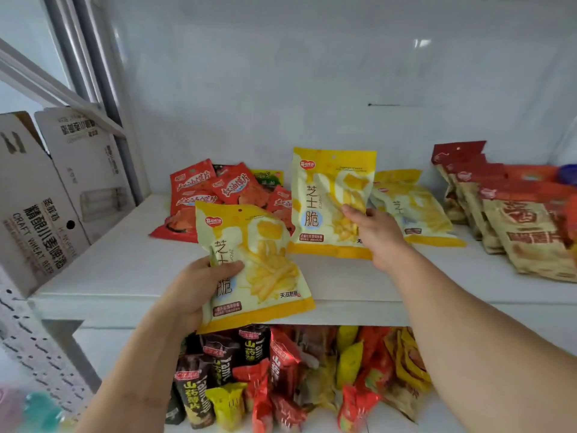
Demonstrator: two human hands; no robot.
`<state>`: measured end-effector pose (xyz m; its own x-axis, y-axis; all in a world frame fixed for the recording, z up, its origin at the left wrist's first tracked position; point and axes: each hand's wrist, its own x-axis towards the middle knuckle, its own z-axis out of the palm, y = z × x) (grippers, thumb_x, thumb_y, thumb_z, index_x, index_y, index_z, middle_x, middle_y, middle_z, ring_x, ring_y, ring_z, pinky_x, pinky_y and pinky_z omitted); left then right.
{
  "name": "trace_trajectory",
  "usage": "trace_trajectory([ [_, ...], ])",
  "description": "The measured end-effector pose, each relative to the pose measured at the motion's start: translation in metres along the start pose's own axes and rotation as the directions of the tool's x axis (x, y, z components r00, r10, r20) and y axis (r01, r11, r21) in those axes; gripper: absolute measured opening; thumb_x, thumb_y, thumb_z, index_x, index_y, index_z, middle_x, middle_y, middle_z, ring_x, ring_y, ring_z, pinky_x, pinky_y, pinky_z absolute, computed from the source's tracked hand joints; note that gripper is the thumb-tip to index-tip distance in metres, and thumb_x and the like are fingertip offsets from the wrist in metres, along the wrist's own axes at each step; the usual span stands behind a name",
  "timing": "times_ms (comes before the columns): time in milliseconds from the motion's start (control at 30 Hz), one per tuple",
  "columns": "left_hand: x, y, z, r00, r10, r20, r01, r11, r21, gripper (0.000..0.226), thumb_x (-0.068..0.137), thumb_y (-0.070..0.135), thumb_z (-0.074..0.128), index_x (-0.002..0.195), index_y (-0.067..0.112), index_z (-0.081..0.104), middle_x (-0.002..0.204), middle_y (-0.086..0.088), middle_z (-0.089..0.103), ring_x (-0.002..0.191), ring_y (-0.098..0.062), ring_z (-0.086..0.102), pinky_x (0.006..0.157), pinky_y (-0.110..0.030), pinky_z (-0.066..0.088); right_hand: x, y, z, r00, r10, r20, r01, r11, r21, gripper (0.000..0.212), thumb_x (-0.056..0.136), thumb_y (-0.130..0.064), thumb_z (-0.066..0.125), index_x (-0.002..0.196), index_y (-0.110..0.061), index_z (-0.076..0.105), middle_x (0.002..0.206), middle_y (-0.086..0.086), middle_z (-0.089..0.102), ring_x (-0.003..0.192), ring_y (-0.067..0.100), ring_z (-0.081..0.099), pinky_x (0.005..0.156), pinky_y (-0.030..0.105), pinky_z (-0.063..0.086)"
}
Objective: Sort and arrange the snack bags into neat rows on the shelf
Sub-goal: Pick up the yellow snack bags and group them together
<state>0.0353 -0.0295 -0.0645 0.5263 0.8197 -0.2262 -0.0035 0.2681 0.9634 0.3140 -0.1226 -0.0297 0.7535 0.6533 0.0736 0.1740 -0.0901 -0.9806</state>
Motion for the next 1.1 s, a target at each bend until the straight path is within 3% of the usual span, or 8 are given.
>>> trace_trajectory([
  [67, -0.007, -0.010, 0.027, 1.000, 0.003, 0.021, -0.002, 1.000, -0.010, 0.018, 0.092, 0.009, 0.066, 0.108, 0.002, 0.068, 0.097, -0.019, 0.077, 0.077, -0.030, 0.076, 0.061, -0.036, 0.061, 0.001, 0.008, -0.031, 0.999, -0.012, -0.035, 0.011, 0.999, -0.044, 0.034, 0.089, -0.048, 0.067, 0.098, -0.016, 0.065, 0.093, -0.002, 0.066, 0.083, 0.015, 0.060, 0.074, 0.029, 0.045],
  [233, -0.013, -0.022, 0.089, 0.996, 0.000, 0.084, 0.001, 1.000, -0.017, 0.018, 0.094, 0.011, 0.065, 0.110, 0.003, 0.068, 0.097, -0.018, 0.077, 0.079, -0.031, 0.076, 0.061, -0.038, 0.062, 0.005, 0.022, -0.095, 0.994, 0.022, -0.110, -0.033, 0.995, -0.092, 0.040, 0.088, -0.049, 0.069, 0.100, -0.011, 0.067, 0.097, 0.002, 0.068, 0.088, 0.021, 0.064, 0.078, 0.032, 0.050],
  [500, 0.018, -0.028, 0.166, 0.980, 0.037, 0.195, -0.043, 0.999, 0.025, 0.019, 0.094, 0.011, 0.065, 0.110, 0.002, 0.068, 0.097, -0.019, 0.077, 0.082, -0.032, 0.076, 0.076, -0.042, 0.060, 0.044, 0.041, -0.179, 0.972, 0.021, -0.236, -0.057, 0.987, -0.150, 0.050, 0.089, -0.050, 0.067, 0.125, -0.016, 0.065, 0.118, 0.001, 0.068, 0.106, 0.024, 0.063, 0.089, 0.033, 0.046],
  [767, 0.032, -0.030, 0.210, 0.992, 0.069, 0.110, -0.077, 0.995, 0.067, 0.020, 0.093, 0.019, 0.068, 0.108, 0.006, 0.071, 0.101, -0.018, 0.077, 0.095, -0.038, 0.073, 0.096, -0.058, 0.053, 0.092, 0.075, -0.211, 0.987, 0.121, -0.110, -0.149, 0.939, -0.310, 0.074, 0.077, -0.072, 0.062, 0.123, -0.013, 0.063, 0.122, 0.004, 0.065, 0.112, 0.031, 0.060, 0.096, 0.041, 0.048],
  [867, 0.032, -0.036, 0.229, 0.996, 0.079, 0.046, -0.083, 0.993, 0.087, 0.022, 0.091, 0.022, 0.071, 0.108, 0.008, 0.072, 0.103, -0.018, 0.076, 0.099, -0.040, 0.072, 0.097, -0.060, 0.052, 0.109, 0.085, -0.210, 0.997, 0.074, -0.033, -0.080, 0.955, -0.286, 0.066, 0.087, -0.056, 0.065, 0.131, -0.007, 0.058, 0.129, 0.007, 0.062, 0.117, 0.031, 0.058, 0.094, 0.037, 0.047],
  [1100, 0.024, -0.043, 0.276, 0.998, 0.056, -0.035, -0.052, 0.993, 0.107, 0.021, 0.092, 0.021, 0.070, 0.107, 0.006, 0.072, 0.100, -0.017, 0.077, 0.093, -0.039, 0.074, 0.093, -0.058, 0.054, 0.133, 0.095, -0.213, 0.998, 0.030, 0.060, -0.015, 0.974, -0.228, 0.040, 0.085, -0.044, 0.074, 0.108, -0.013, 0.063, 0.096, 0.000, 0.064, 0.078, 0.015, 0.059, 0.071, 0.027, 0.044],
])
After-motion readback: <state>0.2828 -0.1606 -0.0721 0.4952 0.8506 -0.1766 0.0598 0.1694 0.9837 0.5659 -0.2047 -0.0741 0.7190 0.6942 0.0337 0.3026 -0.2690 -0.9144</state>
